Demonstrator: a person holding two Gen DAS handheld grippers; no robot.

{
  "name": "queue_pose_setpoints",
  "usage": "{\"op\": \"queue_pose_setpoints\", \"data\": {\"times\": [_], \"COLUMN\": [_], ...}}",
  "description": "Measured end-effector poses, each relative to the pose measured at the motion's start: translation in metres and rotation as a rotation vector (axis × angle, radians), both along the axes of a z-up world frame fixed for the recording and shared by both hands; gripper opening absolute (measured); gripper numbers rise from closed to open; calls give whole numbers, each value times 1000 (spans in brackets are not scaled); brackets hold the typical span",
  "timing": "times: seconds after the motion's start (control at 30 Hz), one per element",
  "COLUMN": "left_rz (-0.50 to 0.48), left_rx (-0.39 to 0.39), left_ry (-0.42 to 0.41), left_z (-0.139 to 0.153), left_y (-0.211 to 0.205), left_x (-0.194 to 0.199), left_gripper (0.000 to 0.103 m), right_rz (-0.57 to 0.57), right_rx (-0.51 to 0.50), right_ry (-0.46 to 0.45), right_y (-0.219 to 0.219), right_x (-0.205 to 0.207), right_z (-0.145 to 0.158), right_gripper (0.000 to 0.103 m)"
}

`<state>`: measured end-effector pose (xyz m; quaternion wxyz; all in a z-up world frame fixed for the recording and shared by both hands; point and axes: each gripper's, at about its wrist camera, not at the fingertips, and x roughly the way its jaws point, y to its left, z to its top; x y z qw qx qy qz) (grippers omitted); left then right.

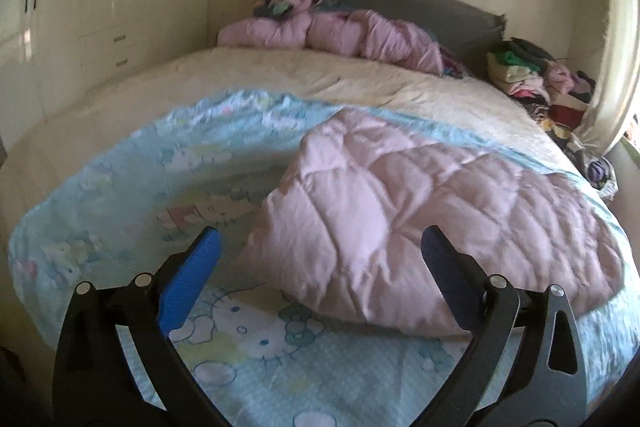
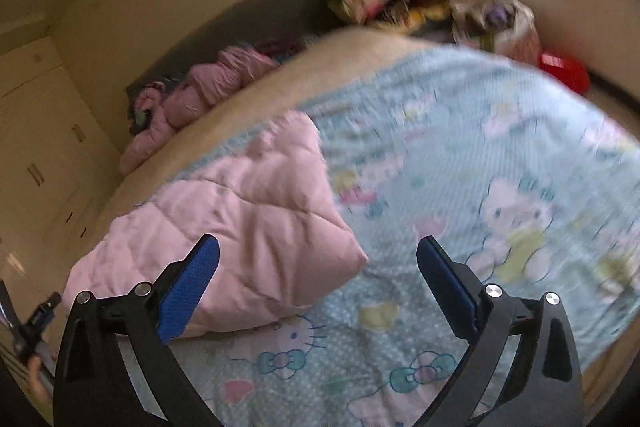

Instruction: Fold large clothes

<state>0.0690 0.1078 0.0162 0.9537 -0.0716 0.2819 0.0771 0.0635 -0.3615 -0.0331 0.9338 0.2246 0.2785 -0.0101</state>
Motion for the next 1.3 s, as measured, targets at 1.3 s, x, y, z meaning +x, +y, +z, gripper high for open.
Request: {"op": "queue_pose_setpoints", "data": {"times": [1.3], "left_rz": [-192], "left_rx": [-9], "left_ry": [37], "left_z": [-14], "left_y": [-68], "left_x": [-102], "left_gripper": [94], "right_rz": [298], "right_rx": [-311], "right_ry": [45], "right_y": [153], "right_x": [-90], "right_z": [16], "right_gripper": [99]}}
